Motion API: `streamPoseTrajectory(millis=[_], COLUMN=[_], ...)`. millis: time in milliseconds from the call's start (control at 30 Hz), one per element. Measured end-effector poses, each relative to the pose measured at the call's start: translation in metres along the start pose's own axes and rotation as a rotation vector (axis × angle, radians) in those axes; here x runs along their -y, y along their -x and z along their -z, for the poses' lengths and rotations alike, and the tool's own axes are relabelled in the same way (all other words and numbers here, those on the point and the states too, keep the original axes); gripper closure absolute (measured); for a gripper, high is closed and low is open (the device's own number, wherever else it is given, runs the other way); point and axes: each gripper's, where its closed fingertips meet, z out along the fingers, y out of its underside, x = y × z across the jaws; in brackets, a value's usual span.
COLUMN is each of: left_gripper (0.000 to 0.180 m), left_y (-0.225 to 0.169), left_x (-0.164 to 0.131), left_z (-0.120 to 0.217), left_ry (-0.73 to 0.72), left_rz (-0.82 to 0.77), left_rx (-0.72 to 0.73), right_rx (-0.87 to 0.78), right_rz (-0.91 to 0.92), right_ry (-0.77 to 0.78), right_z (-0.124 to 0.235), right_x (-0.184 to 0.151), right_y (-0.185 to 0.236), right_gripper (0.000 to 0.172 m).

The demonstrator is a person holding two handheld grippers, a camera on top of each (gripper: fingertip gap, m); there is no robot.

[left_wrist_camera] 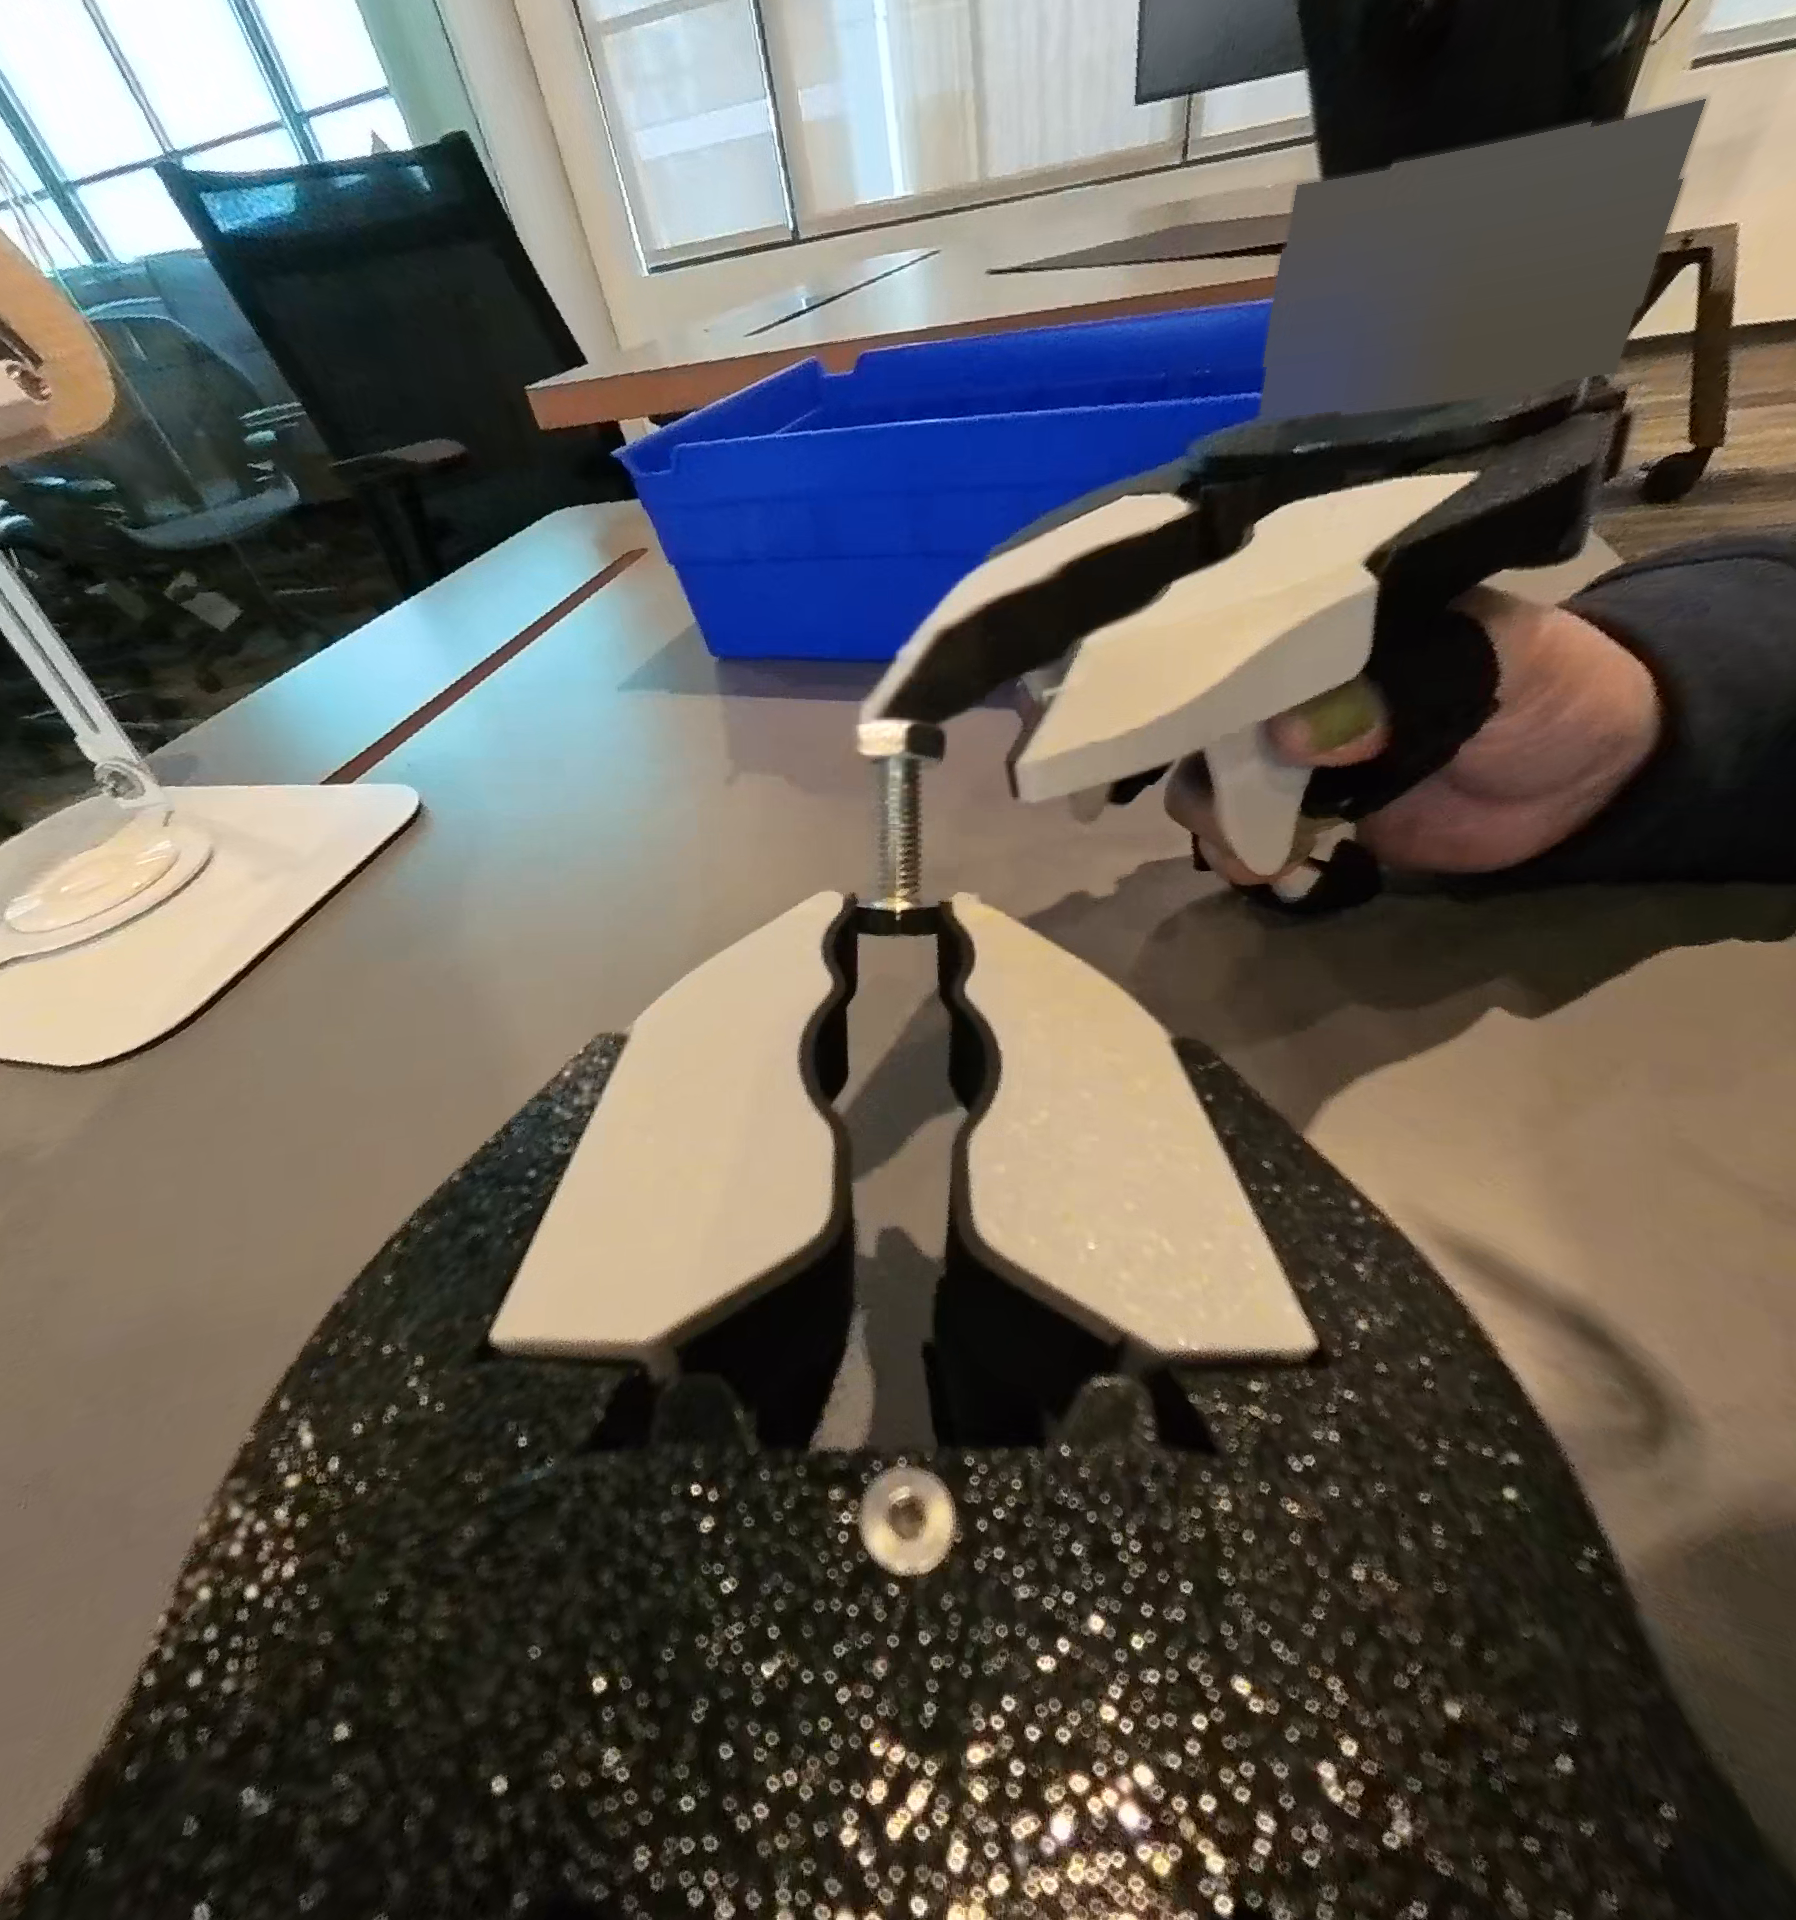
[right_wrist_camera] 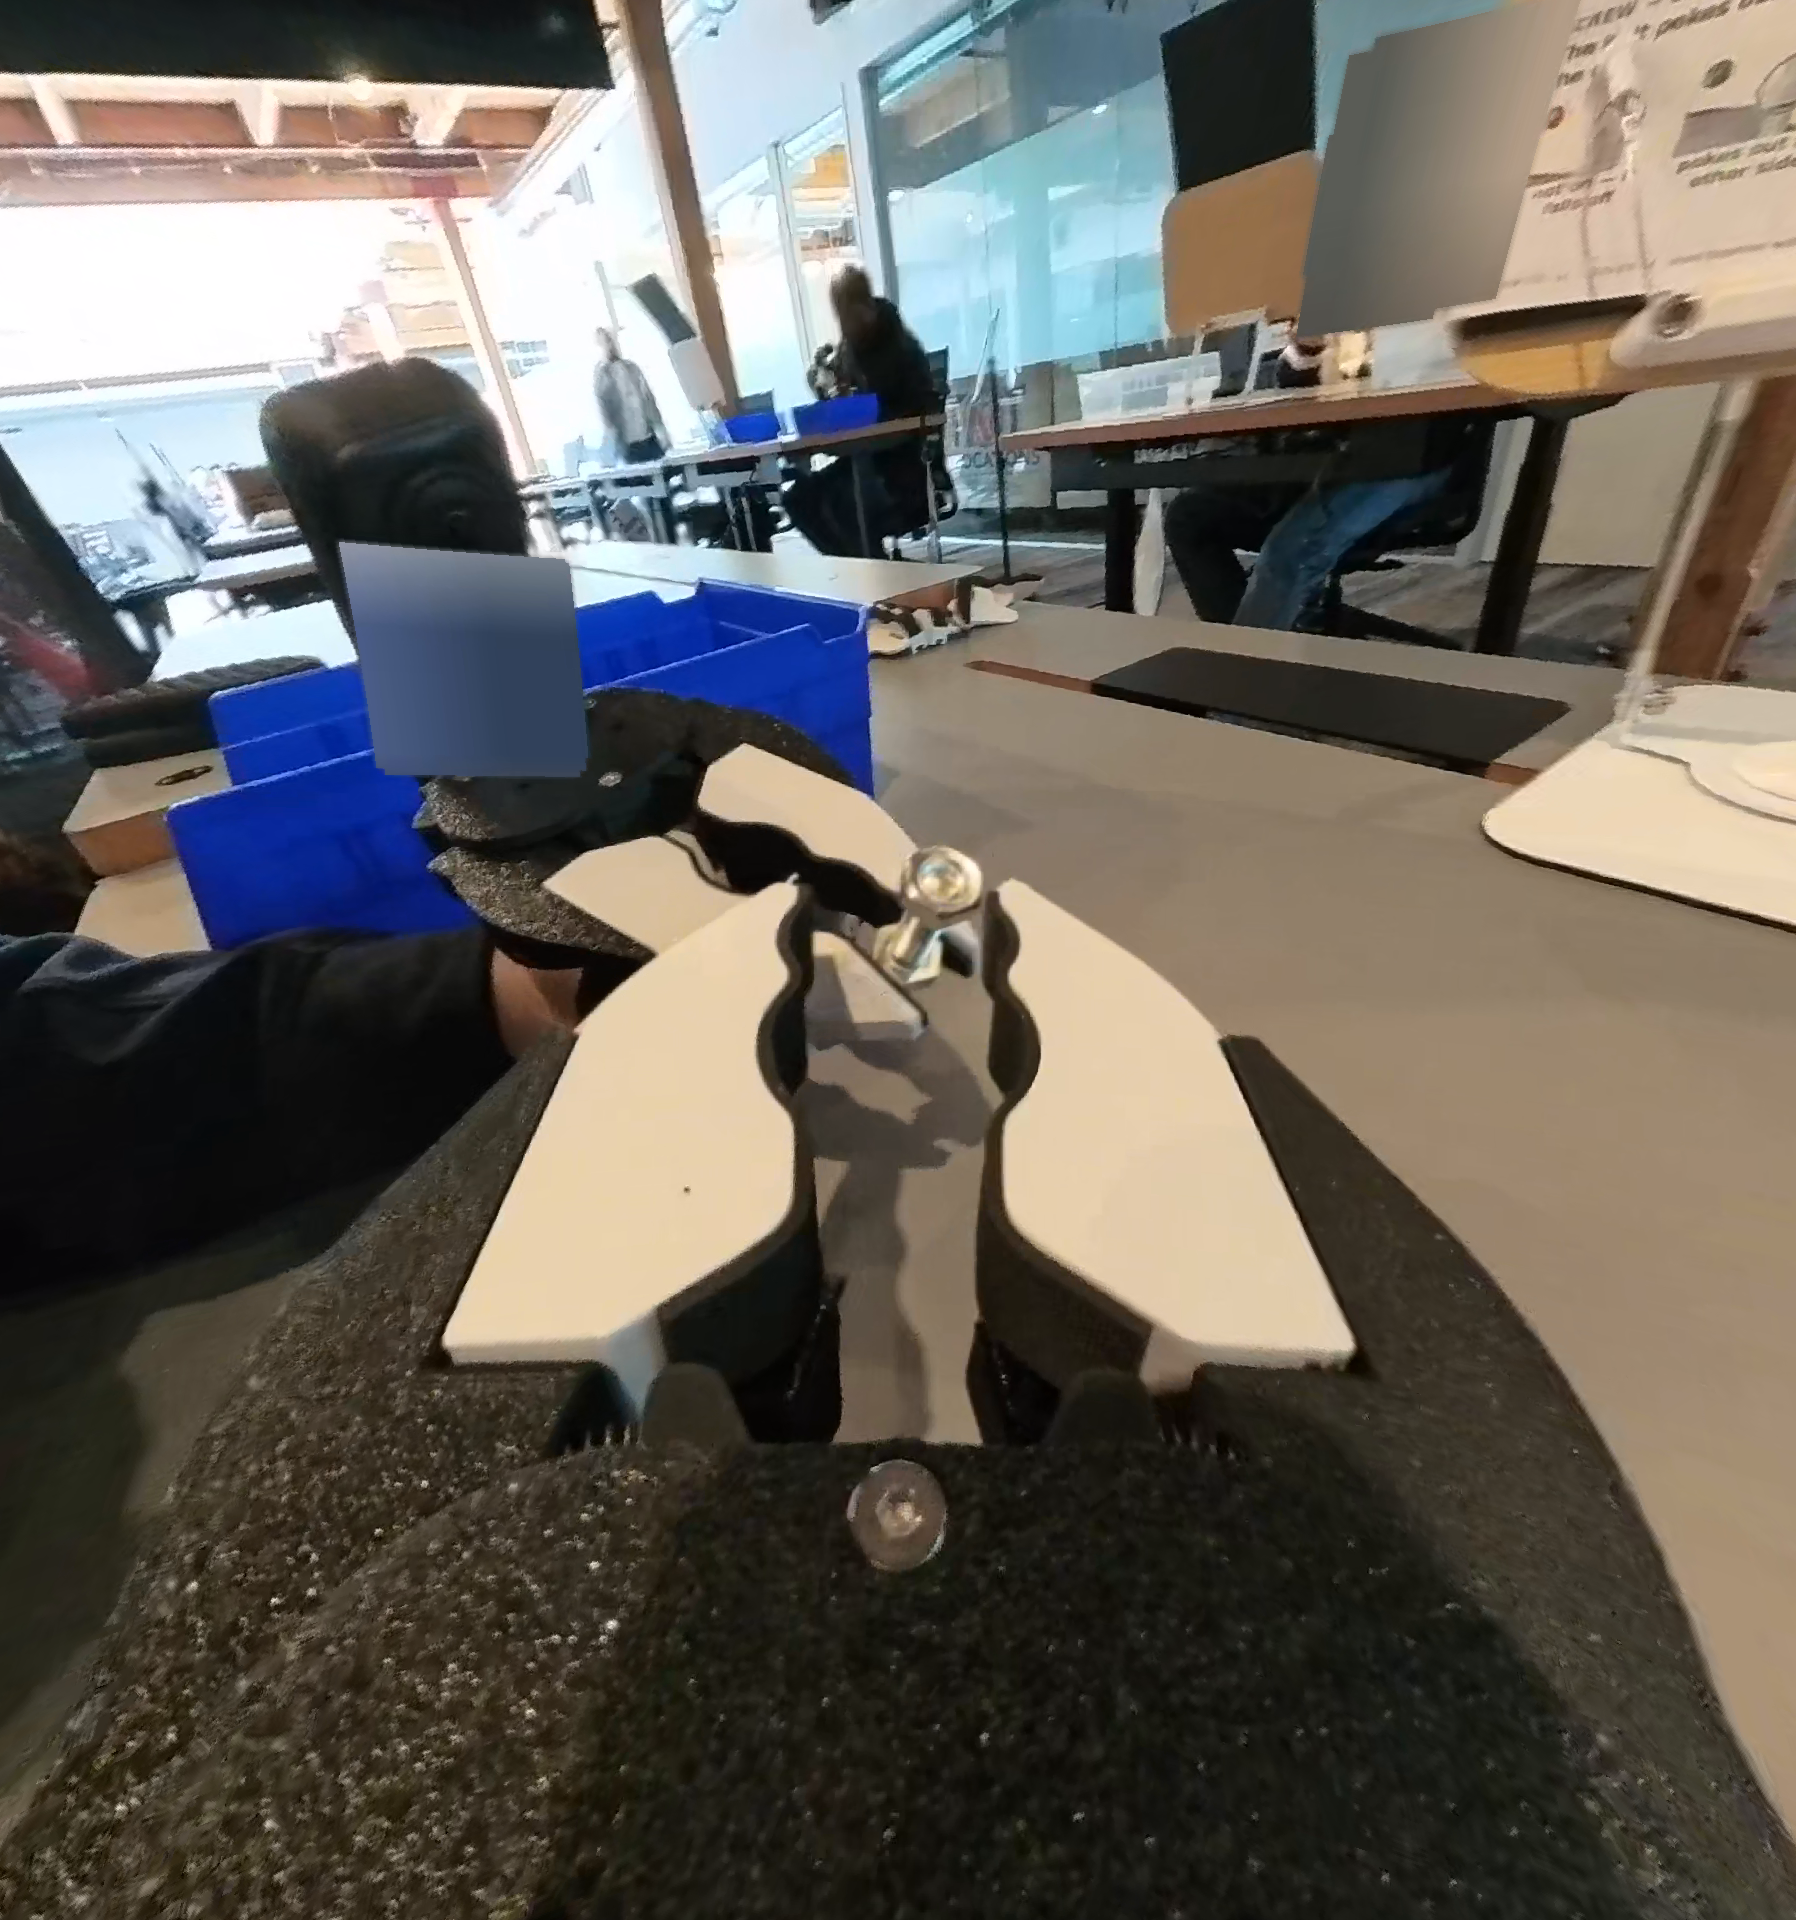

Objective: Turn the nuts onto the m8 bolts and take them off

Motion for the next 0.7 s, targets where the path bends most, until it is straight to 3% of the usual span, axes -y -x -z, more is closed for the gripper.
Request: streamPoseTrajectory(millis=[133, 367, 467, 700], left_gripper=[0.167, 0.167, 0.167, 0.167], left_y=[0.005, -0.018, -0.021, 0.005], left_x=[0.001, 0.008, 0.01, 0.031], left_z=[0.002, 0.002, 0.003, 0.027], left_ry=[-0.009, -0.054, -0.075, -0.275], left_rz=[0.02, -0.008, 0.001, 0.183], left_rx=[0.019, -0.129, -0.15, -0.107], right_rx=[0.006, 0.033, 0.121, 0.118], right_rz=[0.006, -0.005, 0.002, 0.085], right_ry=[0.012, -0.053, -0.072, -0.091], right_z=[0.002, 0.001, 0.001, 0.002], right_x=[0.0, 0.007, 0.01, 0.014], right_y=[0.001, 0.005, 0.018, 0.025], right_gripper=[0.149, 0.129, 0.132, 0.134])
